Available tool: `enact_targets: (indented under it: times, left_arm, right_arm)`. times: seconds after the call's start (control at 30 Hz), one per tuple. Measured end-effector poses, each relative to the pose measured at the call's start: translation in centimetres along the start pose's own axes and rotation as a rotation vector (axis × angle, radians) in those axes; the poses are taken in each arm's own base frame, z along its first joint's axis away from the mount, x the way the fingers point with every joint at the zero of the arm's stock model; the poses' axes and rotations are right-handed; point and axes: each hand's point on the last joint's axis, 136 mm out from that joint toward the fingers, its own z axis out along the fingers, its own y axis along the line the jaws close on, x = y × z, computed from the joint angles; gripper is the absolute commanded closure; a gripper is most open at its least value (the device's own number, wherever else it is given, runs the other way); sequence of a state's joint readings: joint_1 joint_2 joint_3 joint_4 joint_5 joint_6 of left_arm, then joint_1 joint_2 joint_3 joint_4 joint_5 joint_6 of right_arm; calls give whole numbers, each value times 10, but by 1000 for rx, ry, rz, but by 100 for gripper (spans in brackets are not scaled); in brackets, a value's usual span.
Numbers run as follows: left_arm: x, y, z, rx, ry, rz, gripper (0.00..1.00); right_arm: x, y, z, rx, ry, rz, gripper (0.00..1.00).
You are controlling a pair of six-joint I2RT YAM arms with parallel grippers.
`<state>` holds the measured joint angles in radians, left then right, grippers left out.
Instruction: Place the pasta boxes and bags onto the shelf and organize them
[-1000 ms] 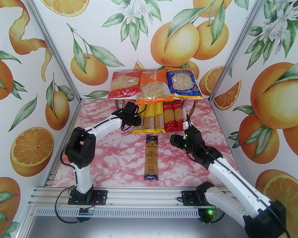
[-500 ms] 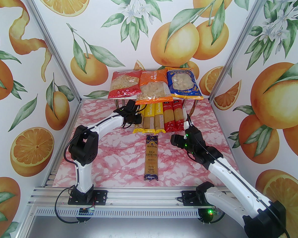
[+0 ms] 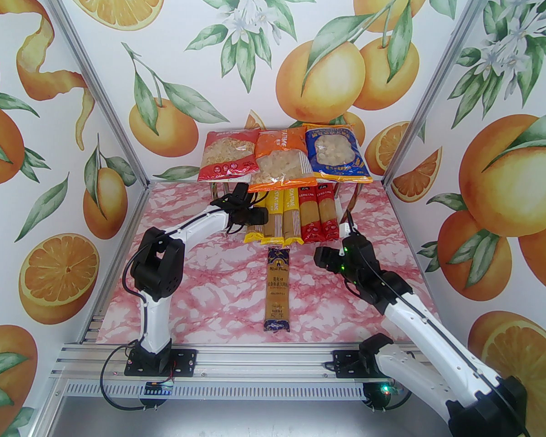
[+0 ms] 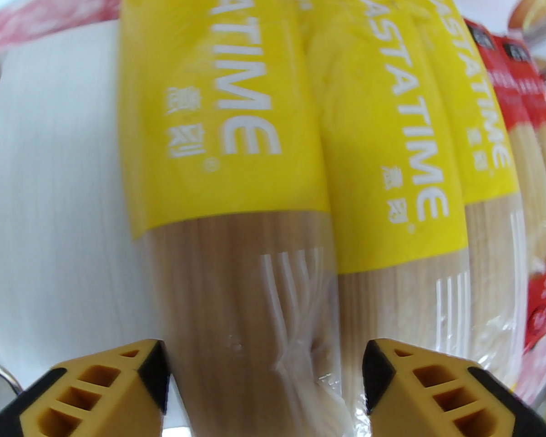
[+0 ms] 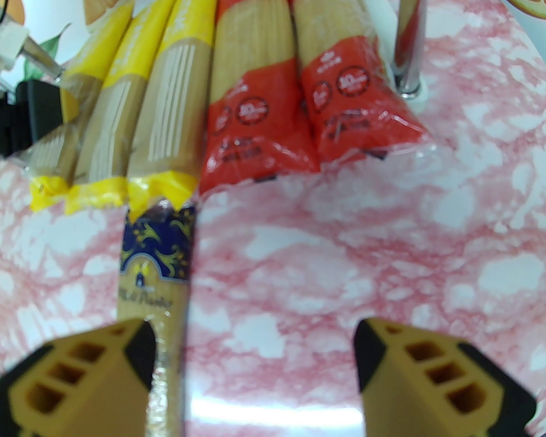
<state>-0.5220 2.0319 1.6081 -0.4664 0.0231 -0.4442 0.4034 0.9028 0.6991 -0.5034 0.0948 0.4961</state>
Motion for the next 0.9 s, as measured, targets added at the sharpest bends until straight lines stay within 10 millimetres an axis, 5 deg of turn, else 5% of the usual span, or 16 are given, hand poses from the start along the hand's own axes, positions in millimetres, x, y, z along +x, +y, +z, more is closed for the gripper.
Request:
enact_targets:
  times: [0.33,0.6,0.9]
  left_arm:
    - [-6,-1,-2,-6,-28,14,16]
    - [-3,-13,-23,-4,-61,63,18]
    - [4,-19,-49,13,-101,95,54]
  right_arm:
    - [1,-2,0,5,2,3,23]
    - [0,-2,0,4,0,3,23]
    - [0,-2,0,4,0,3,23]
